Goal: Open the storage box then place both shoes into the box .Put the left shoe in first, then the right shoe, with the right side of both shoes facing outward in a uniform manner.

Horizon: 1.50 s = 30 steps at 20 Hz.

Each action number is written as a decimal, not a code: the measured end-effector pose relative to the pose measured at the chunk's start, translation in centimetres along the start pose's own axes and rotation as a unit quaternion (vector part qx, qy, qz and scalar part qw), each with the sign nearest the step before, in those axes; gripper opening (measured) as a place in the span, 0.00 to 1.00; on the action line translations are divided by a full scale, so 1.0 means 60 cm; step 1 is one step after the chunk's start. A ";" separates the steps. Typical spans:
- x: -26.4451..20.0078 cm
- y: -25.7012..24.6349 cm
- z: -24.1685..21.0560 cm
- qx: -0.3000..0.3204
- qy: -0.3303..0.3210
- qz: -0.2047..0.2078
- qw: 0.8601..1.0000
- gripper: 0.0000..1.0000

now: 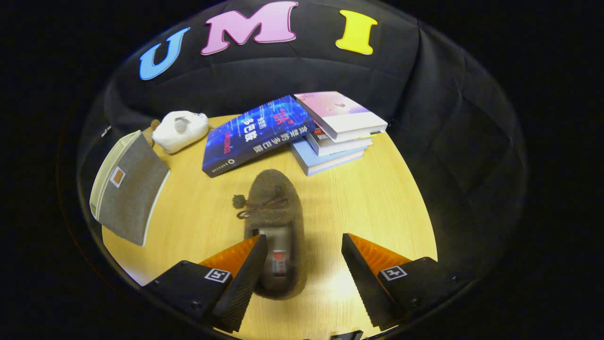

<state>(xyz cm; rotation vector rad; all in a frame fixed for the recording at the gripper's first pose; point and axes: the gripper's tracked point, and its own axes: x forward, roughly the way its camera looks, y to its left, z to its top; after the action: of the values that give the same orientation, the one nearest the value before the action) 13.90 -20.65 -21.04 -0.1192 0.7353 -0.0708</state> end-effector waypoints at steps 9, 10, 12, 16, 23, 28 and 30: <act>0.114 0.020 -0.009 0.087 0.028 0.030 0.995 0.66; 0.113 0.028 -0.008 0.092 0.027 0.037 0.995 0.56; 0.118 0.027 -0.004 0.101 0.023 0.020 0.994 0.29; 0.111 0.023 -0.008 0.119 0.026 0.000 0.993 0.10; 0.053 0.041 0.012 0.128 0.012 0.012 0.992 0.06; -0.034 0.071 0.075 0.135 -0.016 0.013 0.991 0.06; -0.074 0.102 0.109 0.156 -0.028 0.024 0.987 0.06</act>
<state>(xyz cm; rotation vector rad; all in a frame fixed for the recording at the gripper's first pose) 15.14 -13.58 -14.09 0.1944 0.6616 -0.1348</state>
